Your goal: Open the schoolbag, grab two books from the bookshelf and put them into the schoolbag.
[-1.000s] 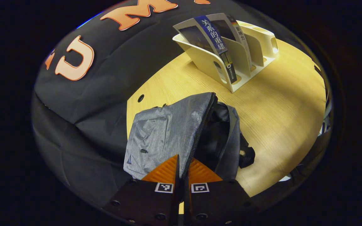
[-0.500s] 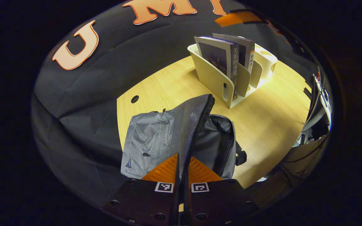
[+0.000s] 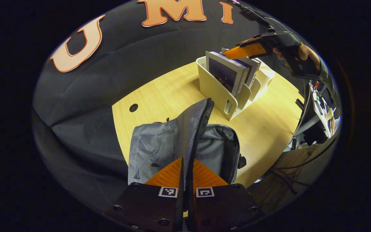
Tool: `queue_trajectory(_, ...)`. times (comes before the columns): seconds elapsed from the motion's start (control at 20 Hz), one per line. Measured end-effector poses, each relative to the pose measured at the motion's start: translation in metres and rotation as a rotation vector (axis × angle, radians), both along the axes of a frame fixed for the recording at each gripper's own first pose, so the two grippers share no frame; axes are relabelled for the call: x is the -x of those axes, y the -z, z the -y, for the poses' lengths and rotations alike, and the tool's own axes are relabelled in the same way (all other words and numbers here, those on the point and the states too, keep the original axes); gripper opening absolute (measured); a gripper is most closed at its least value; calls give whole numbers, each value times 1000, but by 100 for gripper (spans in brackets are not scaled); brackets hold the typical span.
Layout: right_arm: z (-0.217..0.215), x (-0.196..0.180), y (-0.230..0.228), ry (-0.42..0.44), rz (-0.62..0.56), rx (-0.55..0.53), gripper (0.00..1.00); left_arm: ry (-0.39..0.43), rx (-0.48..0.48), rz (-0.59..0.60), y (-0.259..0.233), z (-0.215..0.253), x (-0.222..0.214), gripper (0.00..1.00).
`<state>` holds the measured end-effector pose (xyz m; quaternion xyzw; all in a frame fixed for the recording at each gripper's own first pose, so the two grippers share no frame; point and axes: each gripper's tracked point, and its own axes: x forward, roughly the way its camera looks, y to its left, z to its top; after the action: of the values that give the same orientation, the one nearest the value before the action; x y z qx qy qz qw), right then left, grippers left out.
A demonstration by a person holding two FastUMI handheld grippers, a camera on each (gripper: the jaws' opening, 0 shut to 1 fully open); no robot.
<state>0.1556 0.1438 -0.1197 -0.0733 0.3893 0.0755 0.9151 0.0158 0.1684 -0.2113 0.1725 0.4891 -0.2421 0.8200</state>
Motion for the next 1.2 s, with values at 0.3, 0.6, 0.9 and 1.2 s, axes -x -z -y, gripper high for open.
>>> queue_trajectory(0.3, -8, -5, 27, 29, -190, -27, 93, 42, 11, -39, -14, -11, -13, 6)
queue_trajectory(0.6, -17, -5, 61, 119, -386, -94, 65, 89, -8, -53, -20, -13, -16, 6)
queue_trajectory(0.9, -9, -9, 65, 266, -440, -139, 39, 103, -4, -58, -16, -10, -15, 6)
queue_trajectory(1.2, 6, -1, 27, 296, -393, -257, 34, 76, 24, -47, -16, -5, -17, 6)
